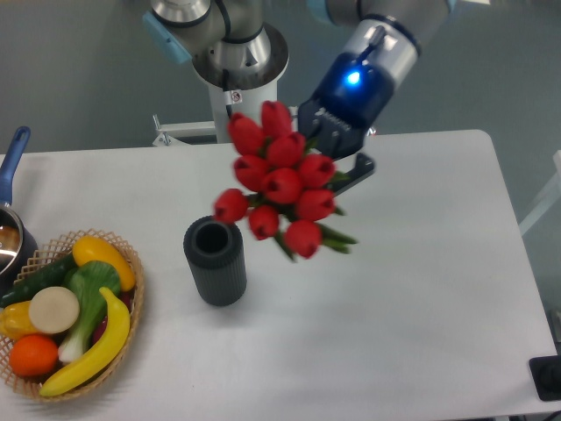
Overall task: Insert the flowers into the vase
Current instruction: 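Carry the red tulip bouquet with the gripper over the black vase, then lower the tulip stems into the black vase opening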
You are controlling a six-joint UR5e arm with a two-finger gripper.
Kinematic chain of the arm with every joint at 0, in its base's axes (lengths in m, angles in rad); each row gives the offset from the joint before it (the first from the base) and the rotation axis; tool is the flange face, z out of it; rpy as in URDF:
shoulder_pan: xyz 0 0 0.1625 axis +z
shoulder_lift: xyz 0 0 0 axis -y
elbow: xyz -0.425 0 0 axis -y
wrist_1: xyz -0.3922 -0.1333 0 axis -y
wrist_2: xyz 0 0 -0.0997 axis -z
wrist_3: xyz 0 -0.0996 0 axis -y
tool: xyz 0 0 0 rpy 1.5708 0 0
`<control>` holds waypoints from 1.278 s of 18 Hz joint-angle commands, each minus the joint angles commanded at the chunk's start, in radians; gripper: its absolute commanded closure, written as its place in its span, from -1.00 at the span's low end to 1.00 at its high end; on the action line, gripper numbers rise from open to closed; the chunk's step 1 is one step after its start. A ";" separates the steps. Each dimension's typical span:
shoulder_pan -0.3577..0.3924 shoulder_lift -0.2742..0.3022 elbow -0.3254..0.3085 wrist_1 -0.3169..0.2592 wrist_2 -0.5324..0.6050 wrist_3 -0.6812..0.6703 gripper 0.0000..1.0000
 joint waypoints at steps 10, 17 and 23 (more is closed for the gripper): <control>-0.058 0.006 -0.084 0.023 -0.034 0.005 0.21; -0.055 -0.034 -0.104 0.038 -0.189 0.057 0.21; -0.045 -0.034 -0.140 0.038 -0.236 0.143 0.25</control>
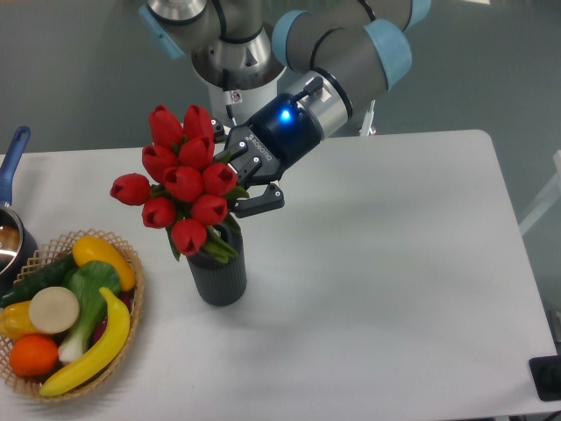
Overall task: Insert the flowers into the vase
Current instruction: 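Lower the tulip stems into the black vase opening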
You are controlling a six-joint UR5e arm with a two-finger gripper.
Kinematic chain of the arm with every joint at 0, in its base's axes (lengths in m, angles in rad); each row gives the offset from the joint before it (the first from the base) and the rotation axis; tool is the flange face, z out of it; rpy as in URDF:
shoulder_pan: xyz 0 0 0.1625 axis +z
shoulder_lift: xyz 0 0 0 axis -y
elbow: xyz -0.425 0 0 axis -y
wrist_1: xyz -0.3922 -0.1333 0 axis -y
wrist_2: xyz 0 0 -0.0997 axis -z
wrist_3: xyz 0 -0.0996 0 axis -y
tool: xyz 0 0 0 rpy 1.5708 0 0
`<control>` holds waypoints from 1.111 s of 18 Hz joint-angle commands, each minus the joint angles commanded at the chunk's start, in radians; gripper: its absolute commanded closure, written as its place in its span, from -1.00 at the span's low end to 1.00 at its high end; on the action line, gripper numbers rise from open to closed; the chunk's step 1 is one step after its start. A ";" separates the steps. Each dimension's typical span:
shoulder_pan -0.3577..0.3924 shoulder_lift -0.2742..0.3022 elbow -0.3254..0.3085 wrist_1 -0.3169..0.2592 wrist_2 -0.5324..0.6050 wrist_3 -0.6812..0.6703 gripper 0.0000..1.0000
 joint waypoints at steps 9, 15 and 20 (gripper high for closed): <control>0.018 0.012 -0.080 0.002 -0.002 0.020 0.25; 0.015 0.005 -0.100 0.002 0.000 0.038 0.25; 0.020 0.000 -0.112 0.002 0.000 0.043 0.25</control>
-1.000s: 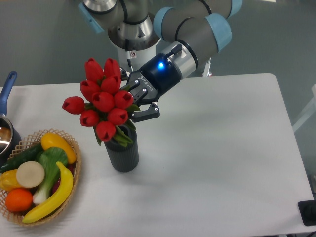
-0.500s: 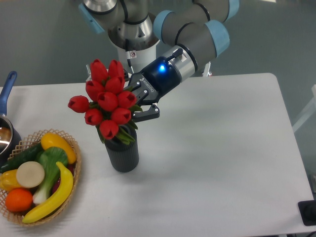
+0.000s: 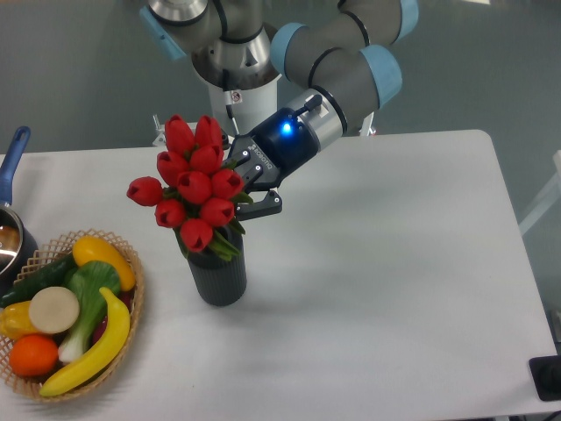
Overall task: Insert the flowers into the vase
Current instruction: 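Lower the tulip stems into the black vase opening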
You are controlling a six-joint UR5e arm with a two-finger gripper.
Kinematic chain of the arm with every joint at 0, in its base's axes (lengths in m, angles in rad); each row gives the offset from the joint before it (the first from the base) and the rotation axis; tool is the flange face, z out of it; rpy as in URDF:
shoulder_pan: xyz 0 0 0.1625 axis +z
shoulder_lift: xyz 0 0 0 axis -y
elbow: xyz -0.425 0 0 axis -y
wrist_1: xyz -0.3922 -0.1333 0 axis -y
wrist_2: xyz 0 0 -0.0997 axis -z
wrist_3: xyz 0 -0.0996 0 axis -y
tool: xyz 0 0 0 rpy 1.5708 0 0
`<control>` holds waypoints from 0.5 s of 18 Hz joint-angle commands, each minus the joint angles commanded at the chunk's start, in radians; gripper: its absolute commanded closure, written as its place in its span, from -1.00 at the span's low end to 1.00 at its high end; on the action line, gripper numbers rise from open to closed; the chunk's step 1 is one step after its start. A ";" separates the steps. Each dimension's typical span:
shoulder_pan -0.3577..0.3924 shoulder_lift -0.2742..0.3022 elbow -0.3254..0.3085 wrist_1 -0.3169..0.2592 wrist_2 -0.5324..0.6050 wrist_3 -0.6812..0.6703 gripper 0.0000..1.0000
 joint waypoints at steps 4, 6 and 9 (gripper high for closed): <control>0.014 -0.011 -0.009 0.000 0.000 0.012 0.25; 0.012 -0.020 -0.015 0.000 0.000 0.023 0.25; 0.009 -0.031 -0.044 0.000 0.000 0.066 0.25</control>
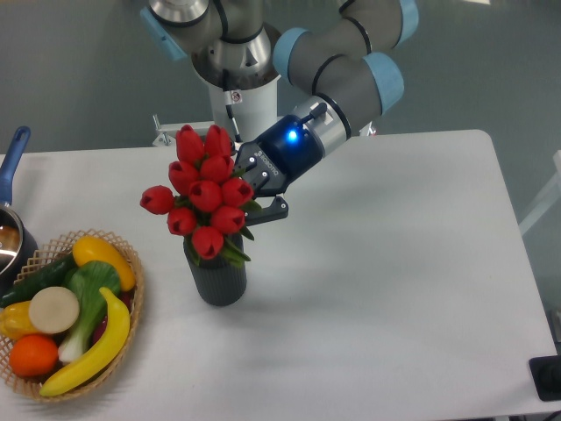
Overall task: Insert the flowers into the vase
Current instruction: 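Lower the tulip stems into the black vase opening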
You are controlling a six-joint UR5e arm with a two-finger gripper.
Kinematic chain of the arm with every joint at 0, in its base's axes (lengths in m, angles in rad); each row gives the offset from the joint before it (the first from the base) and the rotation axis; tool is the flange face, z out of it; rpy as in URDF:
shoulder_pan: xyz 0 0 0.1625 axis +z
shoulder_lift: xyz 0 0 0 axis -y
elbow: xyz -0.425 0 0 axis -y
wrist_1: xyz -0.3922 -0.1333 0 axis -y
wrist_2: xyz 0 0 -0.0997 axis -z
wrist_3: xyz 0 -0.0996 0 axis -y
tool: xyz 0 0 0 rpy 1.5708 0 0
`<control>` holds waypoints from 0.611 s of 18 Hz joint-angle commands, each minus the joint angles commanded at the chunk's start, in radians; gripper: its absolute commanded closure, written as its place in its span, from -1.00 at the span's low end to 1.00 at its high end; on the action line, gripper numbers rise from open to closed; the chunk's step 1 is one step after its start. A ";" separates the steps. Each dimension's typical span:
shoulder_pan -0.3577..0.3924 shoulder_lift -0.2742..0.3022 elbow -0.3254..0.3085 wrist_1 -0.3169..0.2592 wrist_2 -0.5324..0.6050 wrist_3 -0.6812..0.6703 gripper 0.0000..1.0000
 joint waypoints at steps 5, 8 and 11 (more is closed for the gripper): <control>0.003 -0.003 -0.029 0.000 0.002 0.012 0.25; 0.003 -0.003 -0.052 0.000 0.002 0.043 0.25; 0.003 -0.005 -0.055 0.000 0.005 0.051 0.25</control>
